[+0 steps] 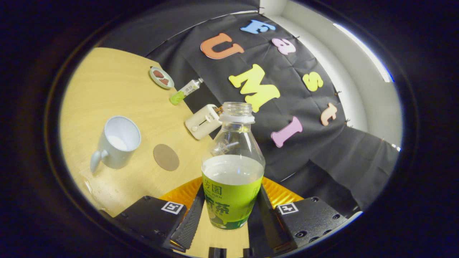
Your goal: Take the bottle from table, then pour the juice into the cup, finally place the bottle on the coaster
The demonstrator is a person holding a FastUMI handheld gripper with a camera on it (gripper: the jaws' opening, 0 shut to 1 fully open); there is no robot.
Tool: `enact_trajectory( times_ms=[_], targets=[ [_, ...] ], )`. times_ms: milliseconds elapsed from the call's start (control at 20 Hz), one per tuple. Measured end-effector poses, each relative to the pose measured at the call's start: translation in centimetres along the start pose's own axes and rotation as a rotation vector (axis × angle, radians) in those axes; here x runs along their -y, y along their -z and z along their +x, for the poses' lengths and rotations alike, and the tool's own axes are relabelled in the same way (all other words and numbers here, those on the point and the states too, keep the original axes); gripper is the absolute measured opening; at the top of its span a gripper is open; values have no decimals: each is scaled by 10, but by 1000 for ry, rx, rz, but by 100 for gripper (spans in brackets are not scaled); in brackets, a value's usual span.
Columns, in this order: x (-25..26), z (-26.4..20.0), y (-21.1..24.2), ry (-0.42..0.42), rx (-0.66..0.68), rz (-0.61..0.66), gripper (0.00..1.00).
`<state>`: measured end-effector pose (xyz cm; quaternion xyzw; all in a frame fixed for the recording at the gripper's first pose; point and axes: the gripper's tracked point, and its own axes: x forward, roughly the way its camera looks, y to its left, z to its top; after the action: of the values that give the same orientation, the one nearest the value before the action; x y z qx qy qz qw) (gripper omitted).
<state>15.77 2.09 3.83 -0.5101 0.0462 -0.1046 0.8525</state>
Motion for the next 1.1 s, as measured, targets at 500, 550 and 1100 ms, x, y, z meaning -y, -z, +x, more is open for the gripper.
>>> enact_trajectory(
  times_ms=[500, 550, 1100],
  targets=[
    [-7, -10, -13, 76, 65, -363, 80],
    [-7, -8, -14, 85, 73, -405, 80],
    [-4, -4, -29, 209, 118, -674, 80]
  ],
)
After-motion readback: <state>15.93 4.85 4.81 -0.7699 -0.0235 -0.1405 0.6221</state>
